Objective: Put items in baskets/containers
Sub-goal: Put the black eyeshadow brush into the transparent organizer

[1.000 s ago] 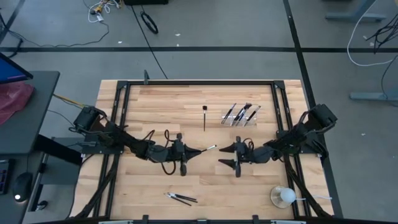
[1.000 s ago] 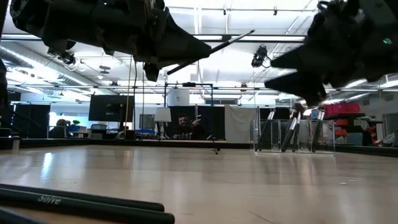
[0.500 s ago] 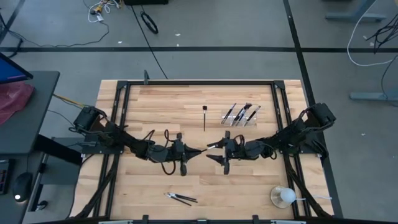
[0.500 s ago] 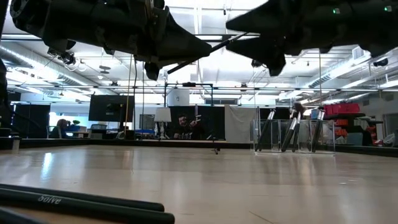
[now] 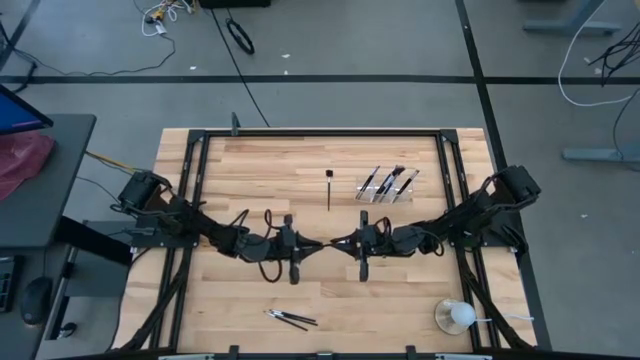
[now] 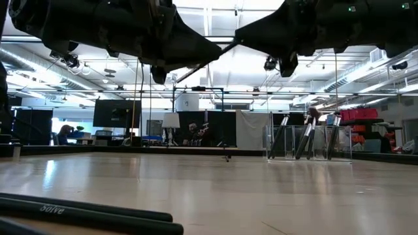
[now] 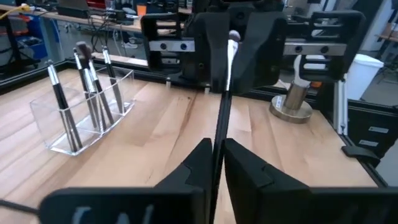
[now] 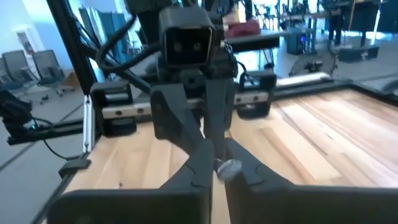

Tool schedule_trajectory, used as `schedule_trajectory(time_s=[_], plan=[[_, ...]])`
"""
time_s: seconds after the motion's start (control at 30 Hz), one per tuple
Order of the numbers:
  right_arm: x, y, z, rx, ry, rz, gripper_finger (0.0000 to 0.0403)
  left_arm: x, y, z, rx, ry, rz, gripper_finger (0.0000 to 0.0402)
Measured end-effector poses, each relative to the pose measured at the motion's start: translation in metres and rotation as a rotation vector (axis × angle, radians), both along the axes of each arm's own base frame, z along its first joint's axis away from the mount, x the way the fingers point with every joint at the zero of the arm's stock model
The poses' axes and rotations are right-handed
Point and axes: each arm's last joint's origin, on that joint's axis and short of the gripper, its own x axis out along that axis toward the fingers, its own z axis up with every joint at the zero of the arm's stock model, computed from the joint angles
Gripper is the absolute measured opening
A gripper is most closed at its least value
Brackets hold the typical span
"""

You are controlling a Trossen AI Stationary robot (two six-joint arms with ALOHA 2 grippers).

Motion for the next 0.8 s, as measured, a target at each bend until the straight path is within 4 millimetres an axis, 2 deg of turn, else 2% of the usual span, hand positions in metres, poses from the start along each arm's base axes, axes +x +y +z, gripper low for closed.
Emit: schedule_trajectory(time_s=[0.1, 0.2, 0.33, 0.47, 0.63, 0.8], plan=[[-0.006, -0.003, 0.005, 0.016, 0.065, -0.021, 0.0027, 0.0, 0.001, 0.0, 0.0, -0.002, 0.013, 0.0071], [-0.021, -0.008, 0.019, 0.025, 0.165, -0.048, 0.0017, 0.0, 0.001, -0.001, 0.004, 0.008, 0.014, 0.0108], [-0.054, -0.022, 0.044, 0.055, 0.275, -0.09, 0.001, 0.0, 0.001, -0.003, -0.011, 0.024, 0.033, 0.0159], [-0.094, -0.04, 0.071, 0.101, 0.401, -0.209, 0.0011, -0.001, 0.002, -0.004, -0.006, 0.032, 0.044, 0.0193], [-0.135, -0.064, 0.104, 0.113, 0.507, -0.425, 0.0011, 0.0, 0.002, -0.004, -0.007, 0.031, 0.045, 0.0208], [-0.143, -0.081, 0.115, 0.128, 0.492, -0.495, 0.0011, 0.0, 0.004, -0.003, -0.006, 0.031, 0.058, 0.0201]])
